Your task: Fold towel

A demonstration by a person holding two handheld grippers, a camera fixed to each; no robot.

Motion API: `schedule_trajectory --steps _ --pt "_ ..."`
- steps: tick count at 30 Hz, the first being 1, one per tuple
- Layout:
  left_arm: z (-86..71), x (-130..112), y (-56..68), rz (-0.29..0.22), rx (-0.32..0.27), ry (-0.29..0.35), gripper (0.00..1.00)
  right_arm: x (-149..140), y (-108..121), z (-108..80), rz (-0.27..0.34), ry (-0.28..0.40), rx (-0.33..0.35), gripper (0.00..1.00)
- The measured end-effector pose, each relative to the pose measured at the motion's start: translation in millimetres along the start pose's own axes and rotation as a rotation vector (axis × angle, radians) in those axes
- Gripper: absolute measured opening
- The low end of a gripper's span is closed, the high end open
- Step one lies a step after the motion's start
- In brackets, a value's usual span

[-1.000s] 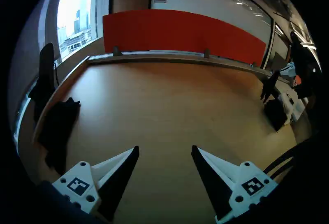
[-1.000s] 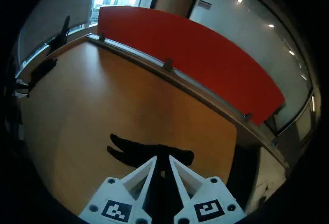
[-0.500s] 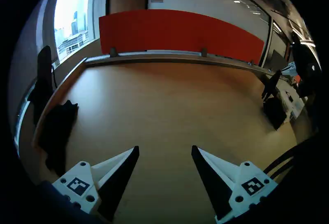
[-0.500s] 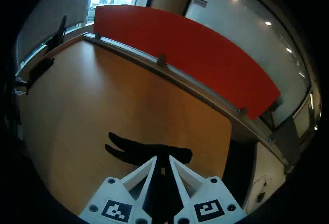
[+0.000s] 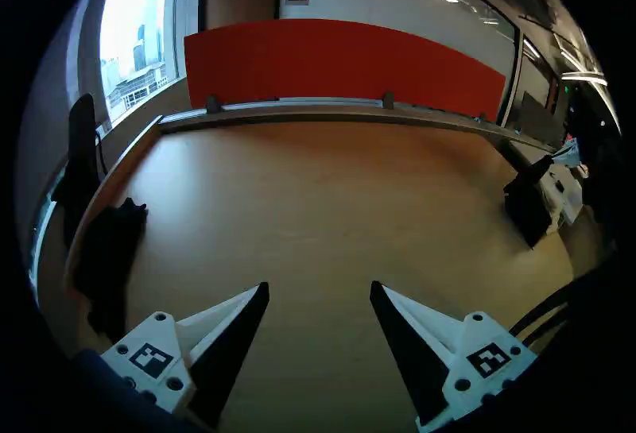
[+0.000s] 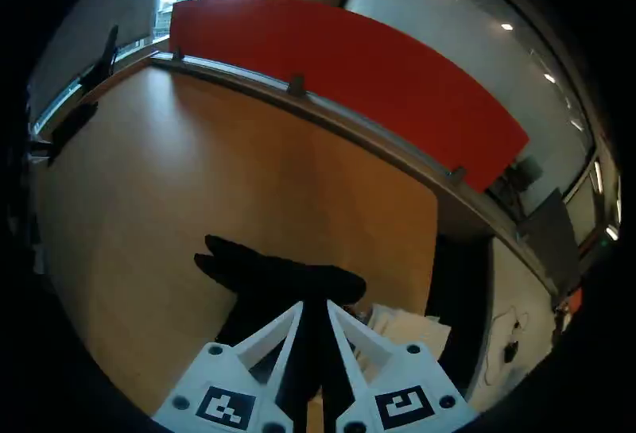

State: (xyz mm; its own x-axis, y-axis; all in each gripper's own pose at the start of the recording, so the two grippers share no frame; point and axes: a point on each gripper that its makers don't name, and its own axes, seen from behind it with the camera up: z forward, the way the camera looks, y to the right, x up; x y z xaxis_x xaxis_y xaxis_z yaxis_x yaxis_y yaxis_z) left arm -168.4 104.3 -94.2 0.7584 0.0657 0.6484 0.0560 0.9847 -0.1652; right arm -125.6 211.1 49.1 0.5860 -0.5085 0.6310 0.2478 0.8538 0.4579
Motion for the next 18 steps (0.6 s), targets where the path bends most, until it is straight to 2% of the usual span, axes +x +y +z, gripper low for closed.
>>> schedule_trajectory --steps 9,18 --pt "-1.4 -1 6.1 0.004 -0.004 -0.001 0.94 -54 -4 -5.0 0.067 -0.053 -0.002 0.05" --pt "-3.2 -4 8.7 0.006 0.0 -0.006 0.94 -98 -13 0.8 0.131 -0.118 0.022 0.06"
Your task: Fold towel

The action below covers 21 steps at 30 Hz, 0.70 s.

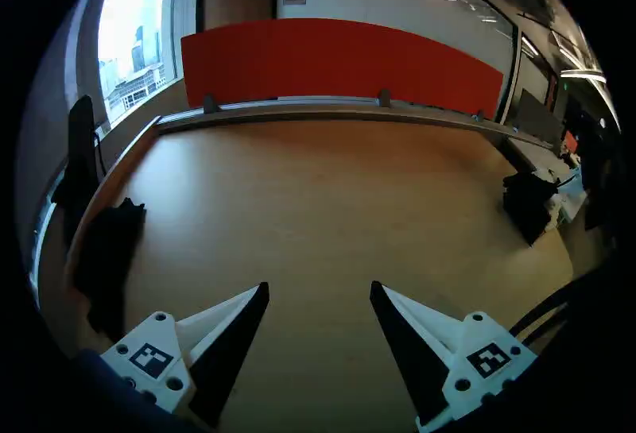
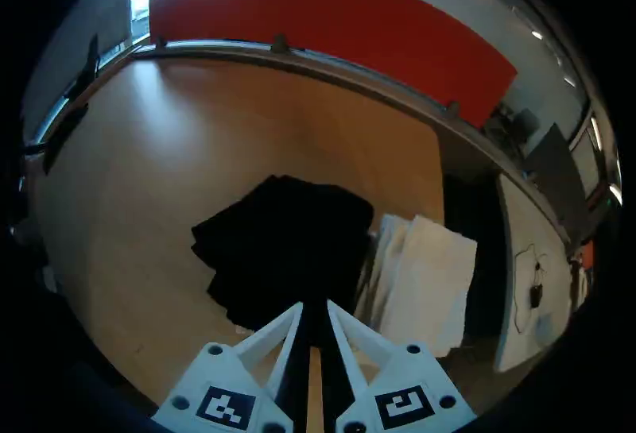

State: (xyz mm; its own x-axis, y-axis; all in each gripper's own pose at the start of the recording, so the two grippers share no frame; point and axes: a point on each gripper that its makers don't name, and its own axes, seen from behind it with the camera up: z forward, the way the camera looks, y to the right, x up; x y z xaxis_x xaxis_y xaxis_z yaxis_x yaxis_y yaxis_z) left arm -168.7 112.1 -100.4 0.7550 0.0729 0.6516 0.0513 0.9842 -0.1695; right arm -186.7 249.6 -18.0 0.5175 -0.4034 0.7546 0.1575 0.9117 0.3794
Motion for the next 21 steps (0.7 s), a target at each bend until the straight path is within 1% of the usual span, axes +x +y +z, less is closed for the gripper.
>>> schedule_trajectory --steps 12,21 --pt "-2.9 -6 -1.2 -0.001 0.013 -0.006 0.94 -30 7 11.4 0.034 -0.065 -0.014 0.06" --pt "-4.1 -7 -2.7 0.0 0.019 -0.009 0.94 -46 12 19.3 0.075 -0.095 -0.037 0.06"
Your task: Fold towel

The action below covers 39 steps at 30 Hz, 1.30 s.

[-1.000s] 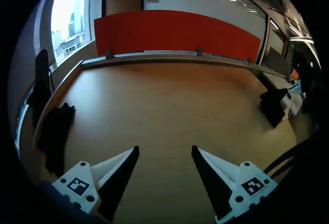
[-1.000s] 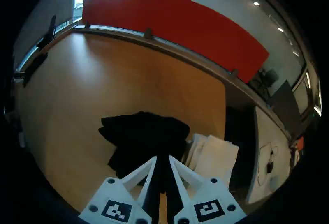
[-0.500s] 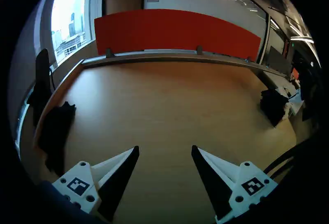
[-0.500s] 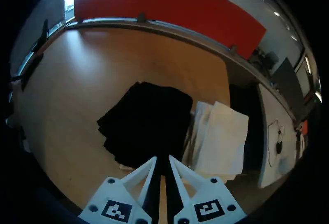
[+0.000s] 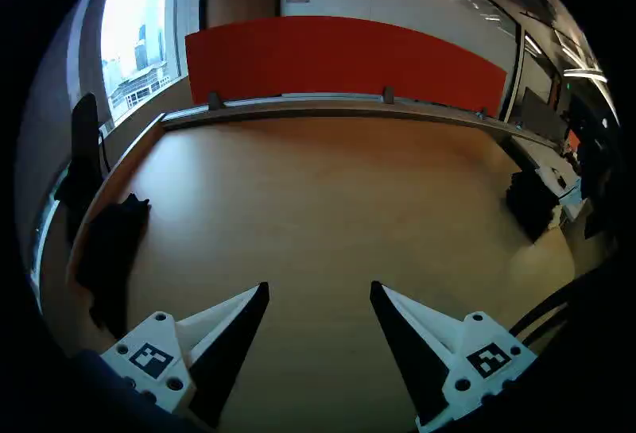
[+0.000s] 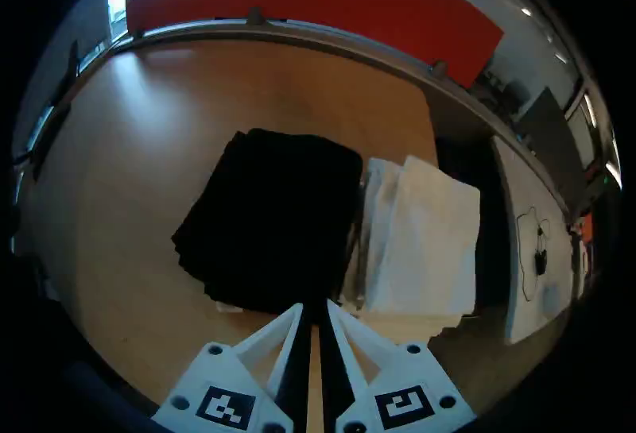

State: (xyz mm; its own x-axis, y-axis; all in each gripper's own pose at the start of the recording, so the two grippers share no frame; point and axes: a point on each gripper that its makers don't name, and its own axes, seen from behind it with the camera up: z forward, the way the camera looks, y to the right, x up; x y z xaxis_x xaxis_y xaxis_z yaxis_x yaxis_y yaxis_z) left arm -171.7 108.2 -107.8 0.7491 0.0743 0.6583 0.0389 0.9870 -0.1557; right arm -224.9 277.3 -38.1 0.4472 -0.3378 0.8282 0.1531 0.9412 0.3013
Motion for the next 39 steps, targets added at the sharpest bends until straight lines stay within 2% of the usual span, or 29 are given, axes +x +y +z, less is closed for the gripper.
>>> schedule_trajectory --steps 13,19,23,28,29,39 --pt "-0.6 -2 -0.7 0.004 0.002 -0.005 0.94 -13 5 5.9 0.02 -0.029 -0.025 0.06" --pt "-0.6 -2 -1.7 0.006 0.003 -0.005 0.94 -13 5 6.7 0.032 -0.028 -0.034 0.12" --pt "-1.1 -1 -1.9 0.006 0.002 -0.003 0.94 -15 4 5.5 0.034 -0.028 -0.039 0.3" --pt "-0.8 -2 -2.2 0.0 0.0 -0.004 0.95 -15 -2 1.6 0.048 -0.014 -0.038 0.91" --pt "-0.7 -3 -2.2 -0.001 -0.001 -0.004 0.94 -14 -3 1.0 0.051 -0.01 -0.037 0.99" --pt "-1.3 -2 -1.8 0.004 -0.009 0.0 0.94 -9 -13 0.8 0.071 0.009 -0.033 1.0"
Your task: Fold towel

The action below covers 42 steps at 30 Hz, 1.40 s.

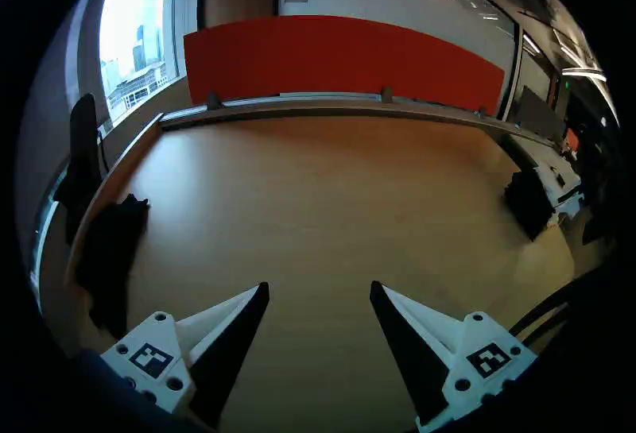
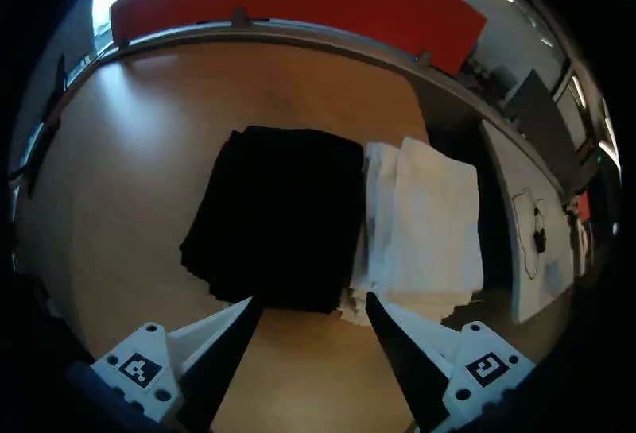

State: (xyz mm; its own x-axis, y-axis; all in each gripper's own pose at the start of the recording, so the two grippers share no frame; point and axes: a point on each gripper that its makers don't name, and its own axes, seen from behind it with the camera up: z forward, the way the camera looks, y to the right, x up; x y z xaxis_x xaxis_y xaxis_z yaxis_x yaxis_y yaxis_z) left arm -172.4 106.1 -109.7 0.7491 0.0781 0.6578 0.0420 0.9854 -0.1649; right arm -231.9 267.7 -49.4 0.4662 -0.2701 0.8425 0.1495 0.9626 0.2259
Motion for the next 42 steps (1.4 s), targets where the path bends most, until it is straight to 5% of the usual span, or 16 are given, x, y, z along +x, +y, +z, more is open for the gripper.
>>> schedule_trajectory --steps 13,30,42 --pt "-4.6 3 -10.2 -0.005 0.005 0.012 0.94 21 -14 -5.0 0.092 0.085 0.013 1.0" --pt "-3.7 12 -10.0 -0.015 -0.008 0.032 0.94 77 -39 -24.8 0.21 0.361 -0.031 1.0" --pt "-3.3 16 -12.7 -0.019 -0.003 0.047 0.94 101 -47 -40.8 0.236 0.497 -0.051 1.0"
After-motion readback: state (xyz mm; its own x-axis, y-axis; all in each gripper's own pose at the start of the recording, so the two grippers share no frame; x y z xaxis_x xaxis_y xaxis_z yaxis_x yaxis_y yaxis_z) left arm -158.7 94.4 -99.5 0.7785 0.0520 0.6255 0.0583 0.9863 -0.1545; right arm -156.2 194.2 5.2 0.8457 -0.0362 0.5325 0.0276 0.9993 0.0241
